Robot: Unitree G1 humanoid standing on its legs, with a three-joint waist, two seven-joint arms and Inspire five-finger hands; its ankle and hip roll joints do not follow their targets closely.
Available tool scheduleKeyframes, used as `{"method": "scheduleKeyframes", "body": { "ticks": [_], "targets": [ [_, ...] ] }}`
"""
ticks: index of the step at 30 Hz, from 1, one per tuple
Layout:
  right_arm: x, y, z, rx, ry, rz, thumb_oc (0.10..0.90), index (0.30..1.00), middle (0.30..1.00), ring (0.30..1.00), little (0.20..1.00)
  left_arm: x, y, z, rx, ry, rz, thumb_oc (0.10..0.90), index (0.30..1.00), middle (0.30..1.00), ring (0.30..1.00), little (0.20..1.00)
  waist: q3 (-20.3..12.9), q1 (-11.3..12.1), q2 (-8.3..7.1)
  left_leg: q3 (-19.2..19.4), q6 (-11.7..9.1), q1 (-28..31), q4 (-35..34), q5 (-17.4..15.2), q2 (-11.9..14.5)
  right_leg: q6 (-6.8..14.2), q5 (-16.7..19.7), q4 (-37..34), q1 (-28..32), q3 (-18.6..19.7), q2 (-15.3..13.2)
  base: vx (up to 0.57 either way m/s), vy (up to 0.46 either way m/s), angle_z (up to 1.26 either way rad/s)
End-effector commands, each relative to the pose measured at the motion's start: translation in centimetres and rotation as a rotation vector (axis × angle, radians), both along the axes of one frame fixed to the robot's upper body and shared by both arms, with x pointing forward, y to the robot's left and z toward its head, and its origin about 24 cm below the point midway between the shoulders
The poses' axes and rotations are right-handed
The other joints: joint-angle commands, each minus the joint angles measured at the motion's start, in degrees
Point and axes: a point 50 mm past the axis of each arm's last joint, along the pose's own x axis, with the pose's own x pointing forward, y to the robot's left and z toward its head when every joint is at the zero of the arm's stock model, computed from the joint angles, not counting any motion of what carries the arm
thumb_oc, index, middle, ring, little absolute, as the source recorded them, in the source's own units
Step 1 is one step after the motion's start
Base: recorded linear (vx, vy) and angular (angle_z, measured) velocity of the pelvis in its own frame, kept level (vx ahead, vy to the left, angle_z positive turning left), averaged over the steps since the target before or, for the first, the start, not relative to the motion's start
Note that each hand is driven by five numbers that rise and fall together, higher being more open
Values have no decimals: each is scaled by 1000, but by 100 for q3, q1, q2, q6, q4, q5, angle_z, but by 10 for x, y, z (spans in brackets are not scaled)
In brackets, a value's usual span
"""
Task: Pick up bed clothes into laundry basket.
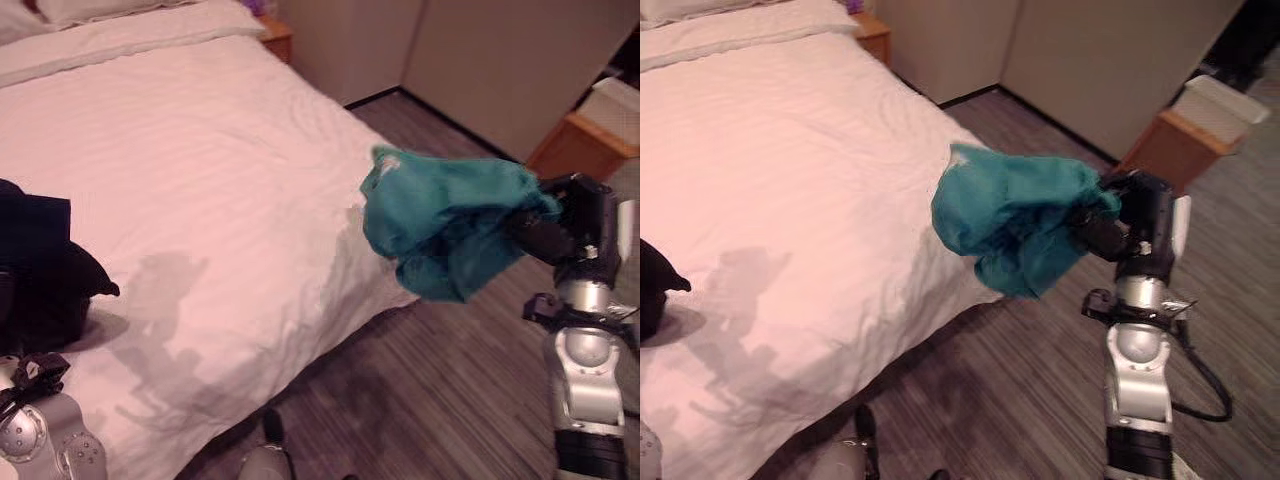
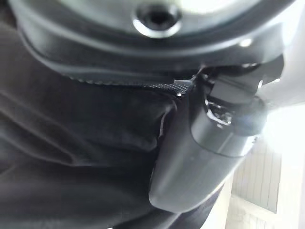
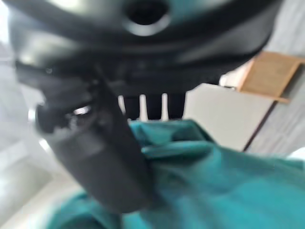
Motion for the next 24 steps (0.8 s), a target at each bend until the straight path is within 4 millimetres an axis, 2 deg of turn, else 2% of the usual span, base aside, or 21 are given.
{"method": "scheduleKeyframes", "body": {
  "ticks": [1, 2, 3, 4, 5, 6, 7, 8, 10, 12, 14, 15, 16, 17, 19, 20, 21, 23, 24],
  "targets": [
    [-19, -11, 56, -70, -306, -32, 400, 300, 300, 300, 300, 4, -14, 60, 236, -224, -81, 400, 300, 300, 300, 300, -315, -246, 156, -260, -693, -540, -158, 483, 364, 637, 269, -1420, 1699, 84, -303, -491, -144, -52],
    [-9, -8, 55, -74, -284, -6, 400, 300, 300, 300, 300, 12, -19, 54, 246, -166, -104, 400, 300, 300, 300, 300, -63, -81, 303, -1681, -862, -696, 262, 612, 122, 556, 424, -1462, 1576, 295, -298, -415, -98, -54],
    [-9, -8, 55, -75, -285, -6, 400, 300, 300, 300, 300, 12, -19, 54, 246, -167, -104, 400, 300, 300, 300, 300, -65, -90, 320, -1698, -862, -714, 268, 618, 133, 551, 437, -1472, 1573, 287, -280, -423, -84, -75],
    [-6, -8, 57, -74, -279, 9, 400, 300, 300, 300, 300, 13, -19, 52, 262, -139, -111, 400, 300, 300, 300, 300, 15, -77, 298, -2374, -867, -664, 548, 379, -78, 552, 556, -1520, 1477, 418, -346, -310, -124, -127],
    [-8, -9, 61, -71, -291, 26, 400, 300, 300, 300, 300, 10, -19, 55, 310, -114, -111, 400, 300, 300, 300, 300, 39, -263, 202, -2714, -725, -475, 1192, -291, -331, 538, 788, -1633, 1346, 630, -400, -306, -120, -145],
    [-8, -9, 61, -71, -291, 26, 400, 300, 300, 300, 300, 10, -19, 55, 310, -114, -110, 400, 300, 300, 300, 300, 37, -262, 205, -2714, -721, -488, 1213, -302, -327, 540, 796, -1641, 1346, 632, -396, -264, -113, -129],
    [-6, -6, 61, -78, -289, 44, 400, 300, 300, 300, 300, 11, -22, 59, 343, -111, -127, 400, 300, 300, 300, 300, 30, -334, 164, -2988, -629, -366, 1569, -676, -628, 519, 928, -1656, 1225, 852, -414, -109, -30, -75],
    [-4, -4, 61, -83, -286, 63, 400, 300, 300, 300, 300, 12, -24, 59, 351, -114, -139, 400, 300, 300, 300, 300, -2, -382, 172, -3147, -546, -221, 1599, -947, -814, 502, 987, -1691, 1140, 1032, -375, -168, -36, -75],
    [-3, -1, 57, -67, -271, 85, 400, 300, 300, 300, 300, 13, -28, 61, 359, -128, -156, 400, 300, 300, 300, 300, -96, -600, 175, -3171, -385, 55, 1691, -1382, -1074, 486, 1143, -1777, 1001, 1412, -268, -98, 28, -118],
    [-8, -2, 53, -69, -261, 88, 400, 300, 300, 300, 300, 16, -33, 65, 366, -157, -180, 400, 300, 300, 300, 300, -239, -829, 203, -2859, -214, 315, 1391, -1696, -1154, 532, 1207, -1752, 856, 1636, -216, -27, 127, -106],
    [-14, -8, 49, -68, -240, 76, 400, 300, 300, 300, 300, 25, -42, 68, 376, -176, -236, 400, 300, 300, 300, 300, -353, -1098, 312, -2644, -108, 639, 697, -1576, -1158, 594, 1283, -1613, 615, 1764, -160, -49, 258, -56],
    [-20, -11, 40, -57, -215, 58, 400, 300, 300, 300, 300, 38, -55, 71, 377, -199, -303, 400, 300, 300, 300, 300, -348, -1389, 388, -2569, 5, 835, 154, -1488, -1213, 660, 1311, -1266, 323, 1878, -169, -77, 248, -65],
    [-20, -11, 41, -58, -215, 56, 400, 300, 300, 300, 300, 39, -56, 71, 377, -199, -305, 400, 300, 300, 300, 300, -353, -1367, 383, -2558, 10, 860, 83, -1448, -1222, 664, 1274, -1192, 275, 1894, -177, -135, 265, -60],
    [-22, -10, 39, -53, -214, 59, 400, 300, 300, 300, 300, 46, -61, 74, 382, -209, -332, 400, 300, 300, 300, 300, -207, -1547, 377, -2445, 50, 925, -30, -1415, -1194, 769, 1226, -647, -5, 1991, -149, -77, 94, -65],
    [-22, -10, 39, -53, -216, 58, 400, 300, 300, 300, 300, 46, -60, 75, 384, -212, -332, 400, 300, 300, 300, 300, -183, -1521, 363, -2424, 55, 931, -24, -1425, -1201, 777, 1173, -535, -59, 2022, -154, -94, 65, -53],
    [-23, -3, 31, -17, -203, 84, 400, 300, 300, 300, 300, 56, -69, 79, 371, -235, -369, 400, 300, 300, 300, 300, -44, -1669, 348, -2410, 104, 863, 71, -1357, -1150, 789, 1090, 36, -234, 2207, -9, -220, 46, -39],
    [-20, 5, 28, 17, -202, 124, 400, 300, 300, 300, 300, 62, -72, 75, 348, -226, -386, 400, 300, 300, 300, 300, -59, -1632, 325, -2310, 130, 824, 84, -1321, -1123, 746, 1044, 154, -216, 1964, -122, -250, 43, -17],
    [-19, 6, 27, 28, -201, 132, 400, 300, 300, 300, 300, 63, -73, 72, 343, -209, -387, 400, 300, 300, 300, 300, -131, -1602, 296, -2271, 127, 824, 40, -1312, -1138, 725, 1022, -56, -112, 1830, -181, -94, -2, -41],
    [-18, 8, 27, 39, -207, 140, 400, 300, 300, 300, 300, 63, -71, 66, 320, -189, -382, 400, 300, 300, 300, 300, -299, -1509, 245, -2173, 113, 846, -35, -1314, -1214, 706, 1000, -692, 54, 1652, -271, -4, -7, -66]
  ]
}}
